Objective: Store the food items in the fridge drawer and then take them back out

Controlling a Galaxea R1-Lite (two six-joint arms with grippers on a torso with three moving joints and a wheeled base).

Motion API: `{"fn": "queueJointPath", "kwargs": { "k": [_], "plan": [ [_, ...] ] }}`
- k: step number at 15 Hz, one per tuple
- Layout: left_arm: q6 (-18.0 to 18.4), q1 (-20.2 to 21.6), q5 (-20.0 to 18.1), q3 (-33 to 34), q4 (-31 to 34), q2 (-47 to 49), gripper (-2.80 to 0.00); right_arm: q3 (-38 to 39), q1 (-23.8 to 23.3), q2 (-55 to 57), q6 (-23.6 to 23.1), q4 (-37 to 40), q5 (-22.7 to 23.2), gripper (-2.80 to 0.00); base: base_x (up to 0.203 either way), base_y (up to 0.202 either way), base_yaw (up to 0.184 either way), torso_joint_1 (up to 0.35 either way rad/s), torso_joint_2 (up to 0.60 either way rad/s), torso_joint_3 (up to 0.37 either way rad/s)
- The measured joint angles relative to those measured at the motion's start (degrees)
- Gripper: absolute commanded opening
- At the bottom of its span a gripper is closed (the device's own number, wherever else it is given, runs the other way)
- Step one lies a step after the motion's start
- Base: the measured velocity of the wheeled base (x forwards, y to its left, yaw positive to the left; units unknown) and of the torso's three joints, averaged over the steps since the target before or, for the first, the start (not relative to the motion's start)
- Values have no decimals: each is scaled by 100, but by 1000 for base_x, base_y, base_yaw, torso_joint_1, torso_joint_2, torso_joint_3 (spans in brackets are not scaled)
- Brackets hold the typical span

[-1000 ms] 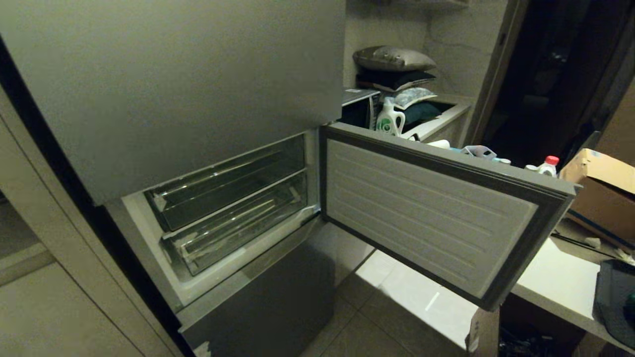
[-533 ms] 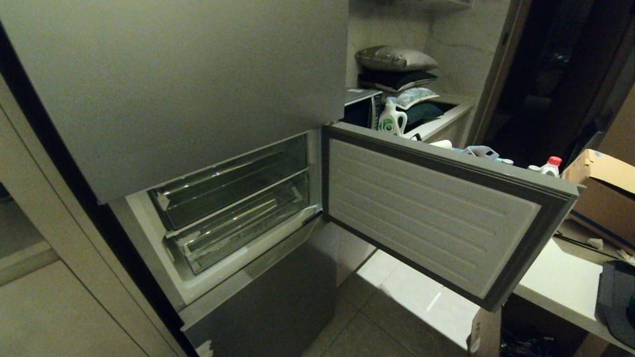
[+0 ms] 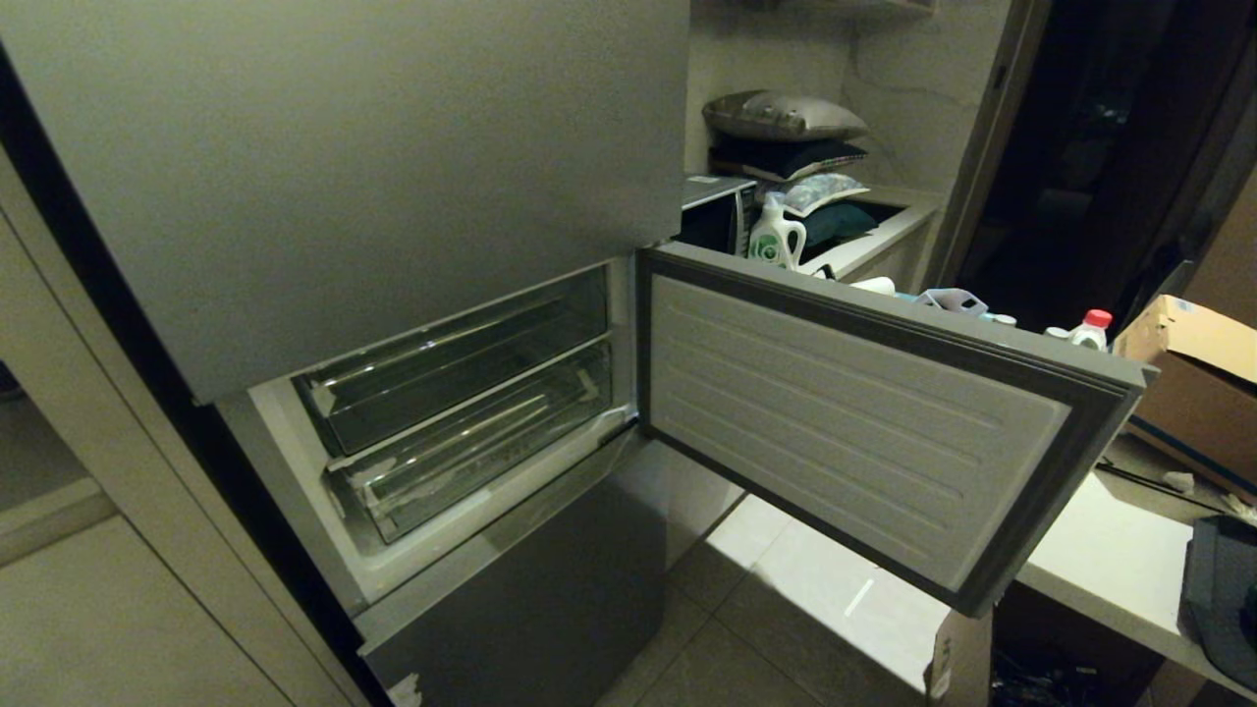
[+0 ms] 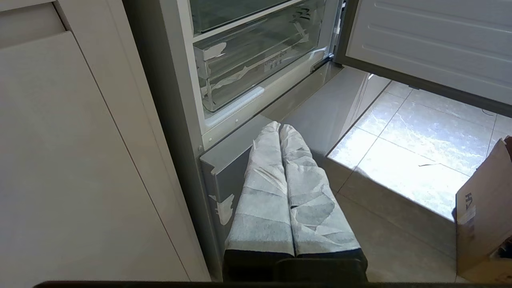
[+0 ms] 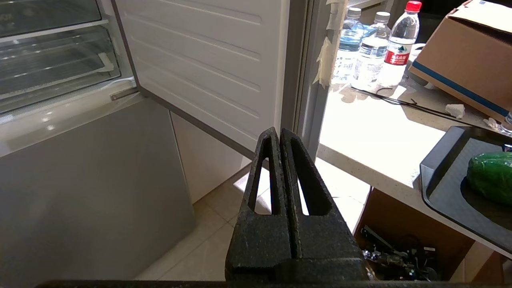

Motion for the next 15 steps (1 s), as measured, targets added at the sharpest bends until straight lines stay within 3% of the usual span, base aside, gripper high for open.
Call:
{"fn": "queueJointPath", "kwargs": {
  "k": [6, 15],
  "plan": [
    [0, 0, 0, 0, 0, 0, -280, 0, 0, 0, 9, -1, 2, -280, 0, 0, 0, 0, 0, 0],
    [0, 0, 0, 0, 0, 0, -280, 0, 0, 0, 9, -1, 2, -280, 0, 0, 0, -125, 288, 154]
  ]
}}
